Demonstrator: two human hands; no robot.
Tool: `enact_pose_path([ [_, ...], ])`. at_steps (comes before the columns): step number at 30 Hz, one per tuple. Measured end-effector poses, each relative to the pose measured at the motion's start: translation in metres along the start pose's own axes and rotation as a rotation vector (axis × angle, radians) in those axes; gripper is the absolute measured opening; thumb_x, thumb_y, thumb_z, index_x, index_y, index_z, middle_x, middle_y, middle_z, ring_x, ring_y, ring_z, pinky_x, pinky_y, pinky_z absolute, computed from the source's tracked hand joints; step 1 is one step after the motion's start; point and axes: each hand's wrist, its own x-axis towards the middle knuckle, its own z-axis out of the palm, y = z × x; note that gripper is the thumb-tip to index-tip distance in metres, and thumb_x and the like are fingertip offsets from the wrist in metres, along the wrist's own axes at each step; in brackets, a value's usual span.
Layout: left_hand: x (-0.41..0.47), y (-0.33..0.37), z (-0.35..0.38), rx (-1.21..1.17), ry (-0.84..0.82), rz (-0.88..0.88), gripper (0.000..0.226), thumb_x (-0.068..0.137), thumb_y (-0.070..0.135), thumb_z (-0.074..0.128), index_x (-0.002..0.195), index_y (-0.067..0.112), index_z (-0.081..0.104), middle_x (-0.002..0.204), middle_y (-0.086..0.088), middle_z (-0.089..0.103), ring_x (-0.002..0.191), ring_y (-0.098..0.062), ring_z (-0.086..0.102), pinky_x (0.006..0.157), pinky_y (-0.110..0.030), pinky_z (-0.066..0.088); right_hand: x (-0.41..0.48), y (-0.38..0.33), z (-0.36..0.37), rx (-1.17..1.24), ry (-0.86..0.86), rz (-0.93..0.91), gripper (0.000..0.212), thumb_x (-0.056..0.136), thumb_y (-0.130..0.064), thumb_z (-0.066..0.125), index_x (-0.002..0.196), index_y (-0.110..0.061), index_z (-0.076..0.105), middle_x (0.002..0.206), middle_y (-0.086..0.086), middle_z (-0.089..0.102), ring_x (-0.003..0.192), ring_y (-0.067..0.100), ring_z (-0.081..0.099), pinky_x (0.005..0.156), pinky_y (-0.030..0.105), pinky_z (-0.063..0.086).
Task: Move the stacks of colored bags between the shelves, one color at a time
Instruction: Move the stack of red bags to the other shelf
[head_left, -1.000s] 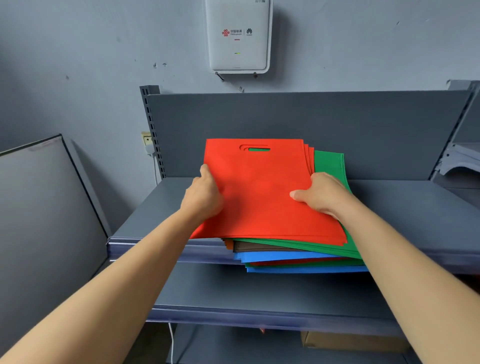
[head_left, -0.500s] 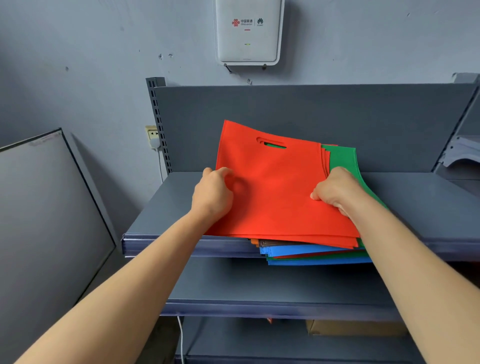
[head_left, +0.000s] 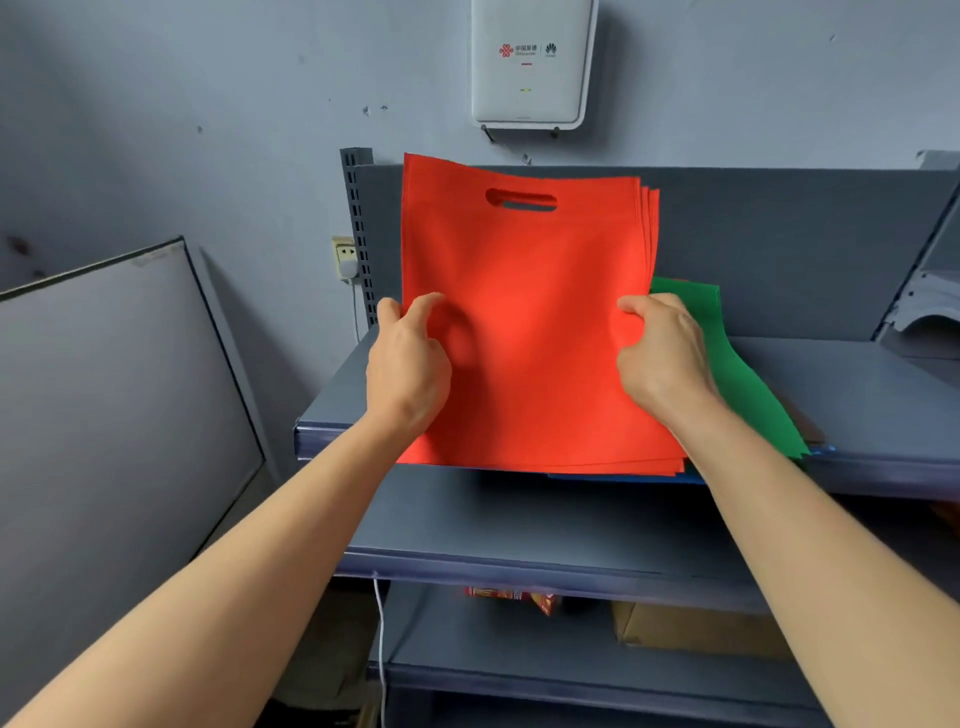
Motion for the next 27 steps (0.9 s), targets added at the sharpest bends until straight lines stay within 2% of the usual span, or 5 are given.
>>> enact_pose_path([
  [6,-0.065,0.017,-0.041,0.003,0.126,-0.038,0.060,0.083,-0.007,0.030,0.134,0.021,0.047,0.116,-0.013,0.040,0.089,-0.036,0.054,0.086,-0.040,0.045,-0.046,-0.006,-0.027,0.126,0.067,-0.133,0.060,0.078,0.015,0.040,0.131,-0.011,0.052,0.136,0.003,0.044,0.120,0.021,0.047,0.099,0.022,0.032],
  [13,-0.151,0.031,-0.087,0.054,0.216,-0.120,0.059,0.084,-0.008,0.030,0.135,0.018,0.045,0.117,-0.010,0.039,0.084,-0.022,0.047,0.078,-0.025,0.039,-0.111,-0.010,-0.051,0.248,0.052,-0.267,0.058,0.078,0.016,0.042,0.130,-0.007,0.054,0.137,0.008,0.045,0.125,0.022,0.045,0.099,0.014,0.025],
  [19,-0.201,0.022,-0.155,0.142,0.326,-0.194,0.056,0.085,-0.007,0.032,0.135,0.015,0.045,0.118,-0.011,0.040,0.091,-0.029,0.052,0.081,-0.031,0.042,-0.163,-0.053,-0.055,0.336,-0.023,-0.372,0.058,0.076,0.017,0.043,0.129,-0.005,0.054,0.137,0.010,0.045,0.126,0.022,0.044,0.096,0.007,0.021],
  [24,-0.239,0.008,-0.212,0.180,0.402,-0.216,0.054,0.086,-0.006,0.034,0.135,0.013,0.045,0.119,-0.012,0.040,0.093,-0.031,0.053,0.081,-0.034,0.043,-0.213,-0.097,-0.056,0.372,-0.040,-0.434,0.059,0.074,0.017,0.044,0.127,-0.005,0.056,0.134,0.012,0.047,0.121,0.027,0.048,0.099,0.019,0.028],
  [27,-0.269,-0.006,-0.254,0.195,0.440,-0.212,0.053,0.085,-0.007,0.035,0.134,0.012,0.046,0.119,-0.013,0.041,0.093,-0.030,0.053,0.082,-0.033,0.042,-0.253,-0.130,-0.058,0.389,-0.053,-0.449,0.059,0.074,0.017,0.043,0.127,-0.005,0.056,0.134,0.012,0.046,0.119,0.026,0.049,0.097,0.018,0.028],
])
